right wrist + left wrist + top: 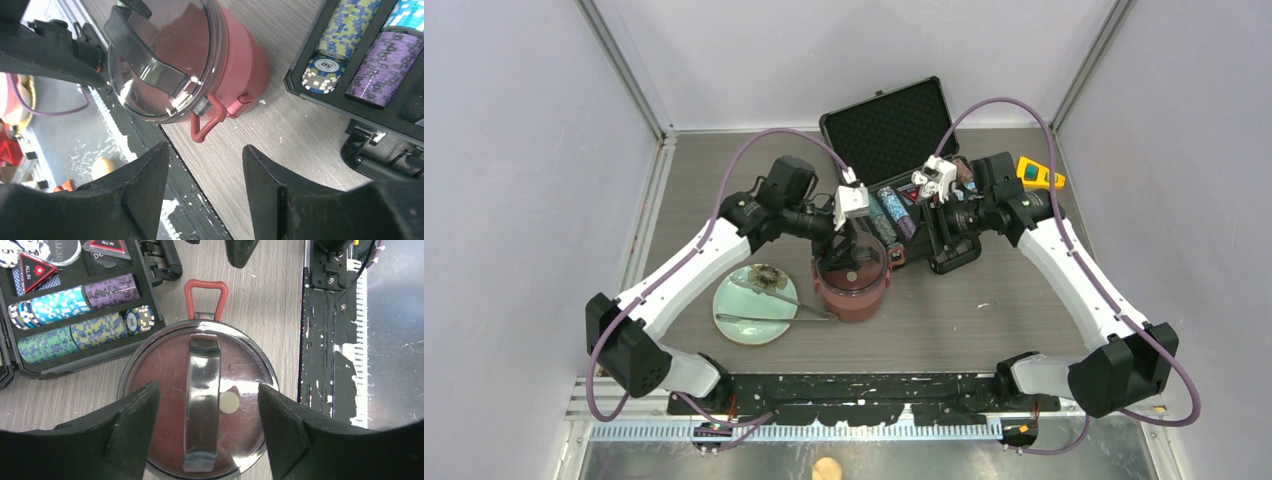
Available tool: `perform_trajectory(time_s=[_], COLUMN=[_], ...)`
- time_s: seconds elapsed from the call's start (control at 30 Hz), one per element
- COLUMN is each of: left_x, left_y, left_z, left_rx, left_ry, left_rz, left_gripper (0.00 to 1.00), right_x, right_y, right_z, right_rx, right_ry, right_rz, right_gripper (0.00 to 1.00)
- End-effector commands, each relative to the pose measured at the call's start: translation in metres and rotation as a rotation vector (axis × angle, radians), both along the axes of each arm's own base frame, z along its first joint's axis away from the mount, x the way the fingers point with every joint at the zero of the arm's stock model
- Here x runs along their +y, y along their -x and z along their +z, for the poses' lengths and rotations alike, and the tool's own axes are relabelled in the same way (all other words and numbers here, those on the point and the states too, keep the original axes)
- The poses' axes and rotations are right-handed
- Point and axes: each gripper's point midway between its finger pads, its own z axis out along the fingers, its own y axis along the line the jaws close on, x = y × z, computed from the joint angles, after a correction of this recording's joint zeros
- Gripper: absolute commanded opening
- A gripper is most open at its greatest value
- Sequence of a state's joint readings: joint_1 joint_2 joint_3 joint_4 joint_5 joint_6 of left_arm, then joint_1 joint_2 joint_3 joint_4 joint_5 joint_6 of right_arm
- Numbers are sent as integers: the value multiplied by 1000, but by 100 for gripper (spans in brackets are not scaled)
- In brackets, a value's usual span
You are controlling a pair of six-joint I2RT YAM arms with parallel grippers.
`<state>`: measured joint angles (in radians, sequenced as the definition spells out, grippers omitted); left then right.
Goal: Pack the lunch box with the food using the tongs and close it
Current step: Close the fastener on the packing box.
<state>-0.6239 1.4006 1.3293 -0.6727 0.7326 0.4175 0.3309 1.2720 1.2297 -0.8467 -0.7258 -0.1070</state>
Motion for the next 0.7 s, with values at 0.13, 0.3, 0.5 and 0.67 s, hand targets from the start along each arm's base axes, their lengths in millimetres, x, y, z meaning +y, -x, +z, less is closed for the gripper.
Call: perform_trajectory(time_s=[0.13,0.3,0.5,0.67], left_x=[-1,3,15,19], left_y=[-1,10,26,28], left_z=[-35,-74,-105,-115], left_rx=[-54,-45,-24,-19], left_ry=[-111,-214,-300,-326], left_rz=[19,-4,-38,-31], left_gripper=[57,50,40,38], right_x=[3,-11,-20,-15], right_y=[-2,-9,-16,-21], right_z=[7,-17,-27,-32], right_rx=[68,85,22,-75], right_ry=[-60,37,134,237], right_rz=[-100,-167,-182,-163], right_gripper=[57,50,39,36])
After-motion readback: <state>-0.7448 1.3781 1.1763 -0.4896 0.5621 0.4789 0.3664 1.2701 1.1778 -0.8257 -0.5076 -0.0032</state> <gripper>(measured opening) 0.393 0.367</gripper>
